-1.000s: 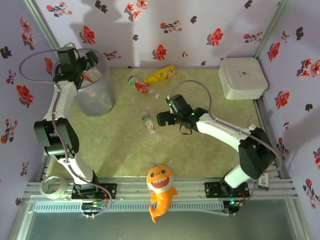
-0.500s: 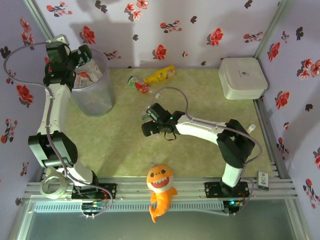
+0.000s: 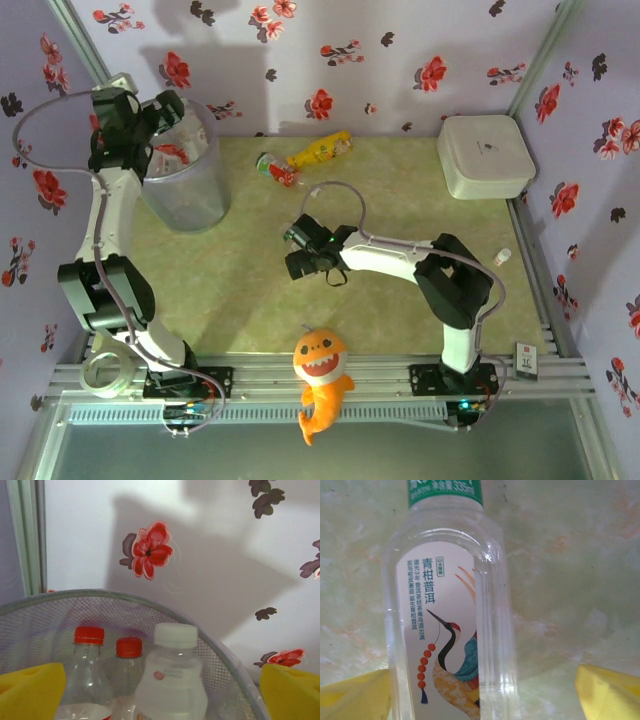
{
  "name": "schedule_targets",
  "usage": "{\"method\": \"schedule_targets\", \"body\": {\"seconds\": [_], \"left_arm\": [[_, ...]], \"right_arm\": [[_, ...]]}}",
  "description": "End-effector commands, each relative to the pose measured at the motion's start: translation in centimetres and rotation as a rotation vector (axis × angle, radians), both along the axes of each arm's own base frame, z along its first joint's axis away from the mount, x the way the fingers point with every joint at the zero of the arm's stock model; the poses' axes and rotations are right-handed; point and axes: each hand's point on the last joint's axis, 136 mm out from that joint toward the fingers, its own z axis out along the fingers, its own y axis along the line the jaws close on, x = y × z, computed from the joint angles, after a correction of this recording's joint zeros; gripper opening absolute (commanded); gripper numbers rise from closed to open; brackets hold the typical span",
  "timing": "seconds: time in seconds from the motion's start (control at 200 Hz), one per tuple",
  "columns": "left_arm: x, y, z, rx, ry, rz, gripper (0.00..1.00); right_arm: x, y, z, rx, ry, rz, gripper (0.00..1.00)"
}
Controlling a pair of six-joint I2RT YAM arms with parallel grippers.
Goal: Put the plastic bottles in the bin
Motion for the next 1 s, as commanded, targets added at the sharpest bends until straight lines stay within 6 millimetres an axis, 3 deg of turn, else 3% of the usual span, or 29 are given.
{"method": "schedule_targets", "body": {"seconds": [0.0,0.305,0.635,0.995], "left_arm": [[1.0,0.0,-2.1,-0.062,0.000,-0.011,1.00],[2.2,0.4,-3.6,-0.070,-0.015,-0.004,1.00],[1.6,-1.4,4.8,-0.084,-0.136,-0.111,1.00],[-0.2,-2.1,8.8,-0.202,-0.223,-0.152,1.00]], "right_arm": [[0.9,0.0,-0.5,-0.011,-0.019,-0.043,0.90],[2.0,-0.4,-0.6,-0.002,-0.030,-0.066,0.81],[2.4,-0.1,0.7,0.027,-0.056,-0.061,0.73],[2.7,-1.1,3.2,0.084,-0.107,-0.061,0.65]]}}
